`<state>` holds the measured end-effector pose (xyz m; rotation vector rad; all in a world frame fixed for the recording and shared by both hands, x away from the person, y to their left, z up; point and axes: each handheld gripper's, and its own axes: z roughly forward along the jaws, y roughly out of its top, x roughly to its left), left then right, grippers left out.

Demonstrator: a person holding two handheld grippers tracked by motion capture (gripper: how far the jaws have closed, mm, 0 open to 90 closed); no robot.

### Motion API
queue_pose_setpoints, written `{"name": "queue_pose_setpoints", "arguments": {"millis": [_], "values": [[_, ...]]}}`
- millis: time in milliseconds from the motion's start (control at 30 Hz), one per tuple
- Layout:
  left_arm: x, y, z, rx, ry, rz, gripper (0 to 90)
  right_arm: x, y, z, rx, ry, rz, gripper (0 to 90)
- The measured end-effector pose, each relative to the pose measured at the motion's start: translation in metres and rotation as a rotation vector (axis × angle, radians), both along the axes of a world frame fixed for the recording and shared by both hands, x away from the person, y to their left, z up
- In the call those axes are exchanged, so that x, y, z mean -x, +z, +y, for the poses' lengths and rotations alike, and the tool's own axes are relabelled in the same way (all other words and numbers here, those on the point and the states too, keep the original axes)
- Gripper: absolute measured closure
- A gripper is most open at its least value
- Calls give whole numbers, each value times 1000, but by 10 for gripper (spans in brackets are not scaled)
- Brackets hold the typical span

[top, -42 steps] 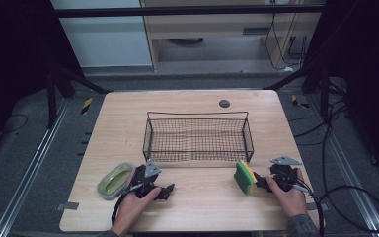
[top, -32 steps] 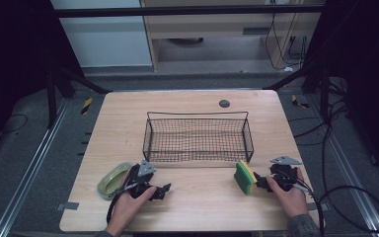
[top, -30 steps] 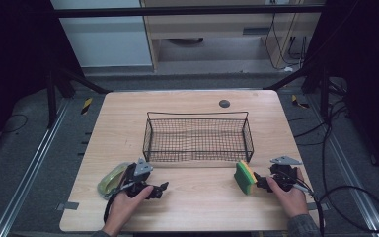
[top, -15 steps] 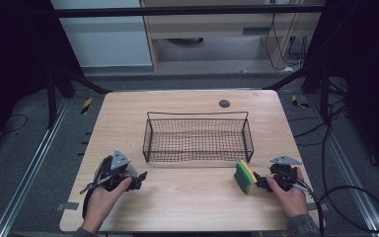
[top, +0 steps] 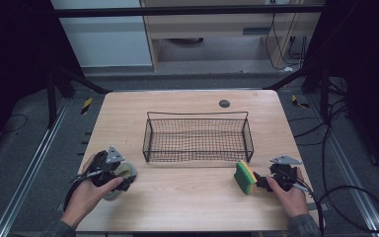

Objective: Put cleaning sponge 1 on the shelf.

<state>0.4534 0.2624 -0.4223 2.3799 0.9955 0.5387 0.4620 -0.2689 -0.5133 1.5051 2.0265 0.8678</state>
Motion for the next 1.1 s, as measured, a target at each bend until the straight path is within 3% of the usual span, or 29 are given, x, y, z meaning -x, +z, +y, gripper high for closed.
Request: {"name": "queue_pose_setpoints", "arguments": {"millis": [100,300,433,600,767,833,1100], "values": [[3,3,0,-20,-15,16,45,0,0,0,0,0,0,5],[-7,9,11,-60,3,54,49,0,0,0,1,-3,-1,5],[-17,8,22,-91,1,126,47,0,0,0,1,-3,-1,5],[-23,11,26,-98,22,152,62,0,0,0,1,-3,-1,5],[-27,14,28,-110,14,184,134,0,0,0,1,-4,-1,5],[-29,14,27,-124,8,199,207,0,0,0,0,-5,0,5],[-41,6,27,-194,-14,334,299,0,0,0,1,-4,-1,5]]}}
